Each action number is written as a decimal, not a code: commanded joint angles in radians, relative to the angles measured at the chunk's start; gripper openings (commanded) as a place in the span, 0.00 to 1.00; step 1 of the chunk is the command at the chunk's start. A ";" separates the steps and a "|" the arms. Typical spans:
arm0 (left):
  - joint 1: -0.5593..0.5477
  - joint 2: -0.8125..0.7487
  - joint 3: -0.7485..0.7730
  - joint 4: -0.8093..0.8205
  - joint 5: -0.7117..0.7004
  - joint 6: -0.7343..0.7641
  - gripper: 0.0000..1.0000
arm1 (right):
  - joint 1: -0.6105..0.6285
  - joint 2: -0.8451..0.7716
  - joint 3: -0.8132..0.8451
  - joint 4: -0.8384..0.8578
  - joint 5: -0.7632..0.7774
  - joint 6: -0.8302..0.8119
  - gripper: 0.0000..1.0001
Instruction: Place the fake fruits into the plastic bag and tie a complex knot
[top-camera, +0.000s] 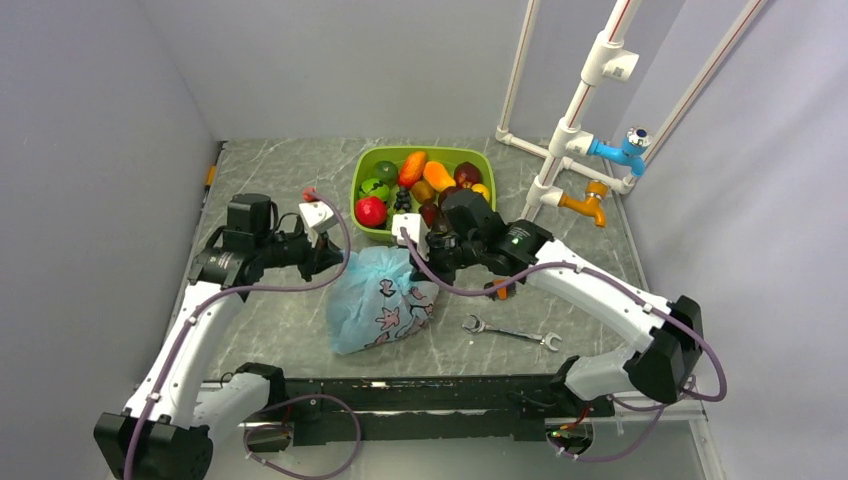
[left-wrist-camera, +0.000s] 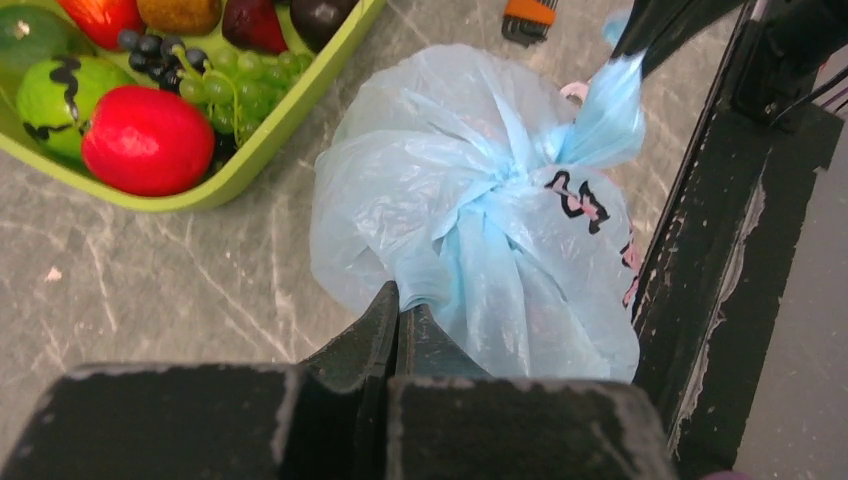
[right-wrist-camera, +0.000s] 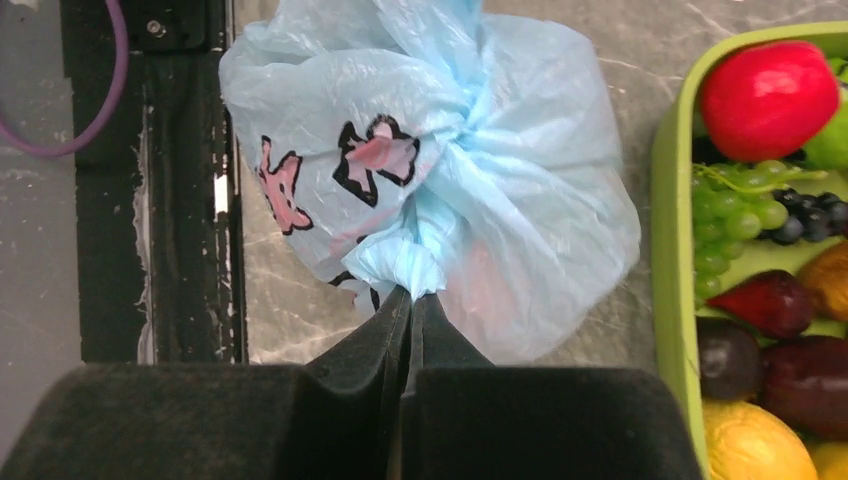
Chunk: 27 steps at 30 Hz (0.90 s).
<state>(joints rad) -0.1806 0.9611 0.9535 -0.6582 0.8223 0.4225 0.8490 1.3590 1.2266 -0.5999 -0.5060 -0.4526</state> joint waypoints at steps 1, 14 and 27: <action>0.050 -0.059 -0.025 -0.104 -0.038 0.072 0.00 | -0.053 -0.108 -0.062 0.011 0.049 -0.039 0.00; 0.100 -0.096 -0.092 -0.278 -0.025 0.317 0.58 | -0.129 -0.216 -0.240 -0.161 0.039 -0.220 0.68; 0.035 -0.061 -0.103 -0.213 -0.078 0.640 0.68 | -0.042 -0.120 -0.269 -0.054 0.070 -0.173 0.61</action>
<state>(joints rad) -0.0998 0.8940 0.8574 -0.9501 0.7605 0.9478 0.7761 1.2179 0.9726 -0.7452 -0.4534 -0.6502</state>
